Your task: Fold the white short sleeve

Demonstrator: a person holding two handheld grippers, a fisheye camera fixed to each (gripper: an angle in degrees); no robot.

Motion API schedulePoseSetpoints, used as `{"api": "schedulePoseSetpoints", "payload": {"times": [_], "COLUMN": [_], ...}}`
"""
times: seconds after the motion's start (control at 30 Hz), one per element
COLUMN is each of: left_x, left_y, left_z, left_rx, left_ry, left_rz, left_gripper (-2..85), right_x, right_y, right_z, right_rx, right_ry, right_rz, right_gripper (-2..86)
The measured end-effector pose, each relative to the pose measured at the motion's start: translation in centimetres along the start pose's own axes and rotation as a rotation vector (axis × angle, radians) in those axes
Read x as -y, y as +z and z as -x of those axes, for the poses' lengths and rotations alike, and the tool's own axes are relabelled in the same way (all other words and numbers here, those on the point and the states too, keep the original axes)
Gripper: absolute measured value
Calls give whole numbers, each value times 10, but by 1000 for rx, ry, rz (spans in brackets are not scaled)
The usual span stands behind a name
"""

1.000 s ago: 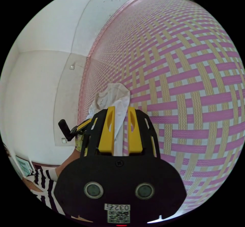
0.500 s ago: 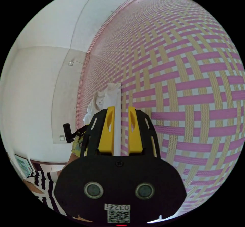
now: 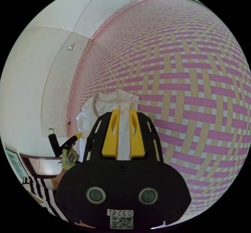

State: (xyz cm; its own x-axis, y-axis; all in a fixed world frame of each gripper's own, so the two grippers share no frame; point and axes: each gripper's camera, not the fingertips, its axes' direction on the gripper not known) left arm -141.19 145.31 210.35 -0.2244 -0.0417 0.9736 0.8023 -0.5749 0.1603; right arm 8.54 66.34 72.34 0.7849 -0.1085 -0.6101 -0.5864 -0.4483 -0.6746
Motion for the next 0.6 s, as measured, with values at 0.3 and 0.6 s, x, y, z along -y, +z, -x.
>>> {"api": "schedulePoseSetpoints", "payload": {"times": [0.3,0.6], "left_x": [14,25], "left_y": [16,23], "left_z": [33,43], "left_rx": [-39,-44], "left_ry": [-75,-47], "left_rz": [111,144], "left_gripper": [-9,-9], "right_x": [-22,-236], "right_y": [-15,91], "right_z": [2,146], "right_rx": [-62,-277], "right_ry": [-84,-900], "right_rz": [-70,149], "right_gripper": [80,86]}}
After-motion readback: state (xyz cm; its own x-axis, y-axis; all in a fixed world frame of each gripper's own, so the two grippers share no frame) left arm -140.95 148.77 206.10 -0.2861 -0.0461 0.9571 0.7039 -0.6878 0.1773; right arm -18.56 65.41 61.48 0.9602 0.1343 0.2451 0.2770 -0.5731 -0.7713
